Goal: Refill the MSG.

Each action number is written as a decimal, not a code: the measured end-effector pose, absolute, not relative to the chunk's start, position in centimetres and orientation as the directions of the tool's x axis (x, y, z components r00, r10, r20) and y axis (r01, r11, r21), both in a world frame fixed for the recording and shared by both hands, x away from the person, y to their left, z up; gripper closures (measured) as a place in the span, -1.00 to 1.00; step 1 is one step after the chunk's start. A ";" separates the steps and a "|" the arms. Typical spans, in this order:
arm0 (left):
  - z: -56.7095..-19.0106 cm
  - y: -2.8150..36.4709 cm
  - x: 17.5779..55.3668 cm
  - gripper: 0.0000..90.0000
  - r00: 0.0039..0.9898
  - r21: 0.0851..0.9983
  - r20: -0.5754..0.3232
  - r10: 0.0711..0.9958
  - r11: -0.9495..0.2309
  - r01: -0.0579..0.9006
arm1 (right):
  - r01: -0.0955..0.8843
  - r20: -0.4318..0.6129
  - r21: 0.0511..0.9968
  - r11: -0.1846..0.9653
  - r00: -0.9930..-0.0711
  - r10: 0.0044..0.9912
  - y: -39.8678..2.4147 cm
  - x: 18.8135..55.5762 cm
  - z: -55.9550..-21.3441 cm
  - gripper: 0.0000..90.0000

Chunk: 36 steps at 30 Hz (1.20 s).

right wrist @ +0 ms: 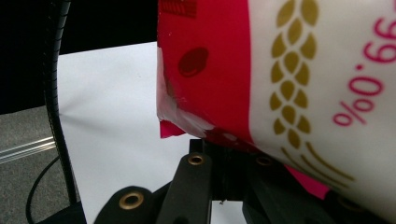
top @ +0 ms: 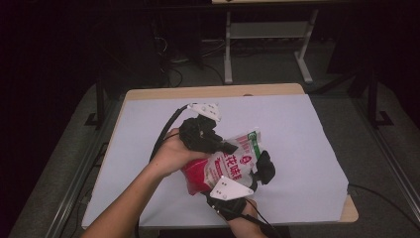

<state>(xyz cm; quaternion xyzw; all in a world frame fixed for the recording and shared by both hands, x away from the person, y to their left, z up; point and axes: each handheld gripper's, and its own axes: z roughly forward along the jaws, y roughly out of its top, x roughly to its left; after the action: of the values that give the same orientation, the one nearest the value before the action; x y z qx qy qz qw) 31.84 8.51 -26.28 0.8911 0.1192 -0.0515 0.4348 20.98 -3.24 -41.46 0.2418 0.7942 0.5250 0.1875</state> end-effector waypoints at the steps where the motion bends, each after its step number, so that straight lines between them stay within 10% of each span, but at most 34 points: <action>1: -26.3 8.5 31.8 1.00 0.966 0.762 -0.196 0.167 -0.594 0.257 | 0.187 -0.045 0.924 0.333 -0.812 0.582 -3.3 21.0 -41.5 1.00; 36: -26.2 8.2 31.9 1.00 0.967 0.756 -0.195 0.165 -0.603 0.255 | 0.190 -0.037 0.926 0.325 -0.813 0.581 -3.2 20.9 -41.4 1.00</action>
<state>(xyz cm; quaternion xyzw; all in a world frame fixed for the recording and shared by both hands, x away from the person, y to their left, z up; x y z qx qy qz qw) 31.86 8.19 -26.20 0.8937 0.1175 -0.0524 0.4299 20.95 -3.19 -41.44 0.2432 0.7925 0.5276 0.1853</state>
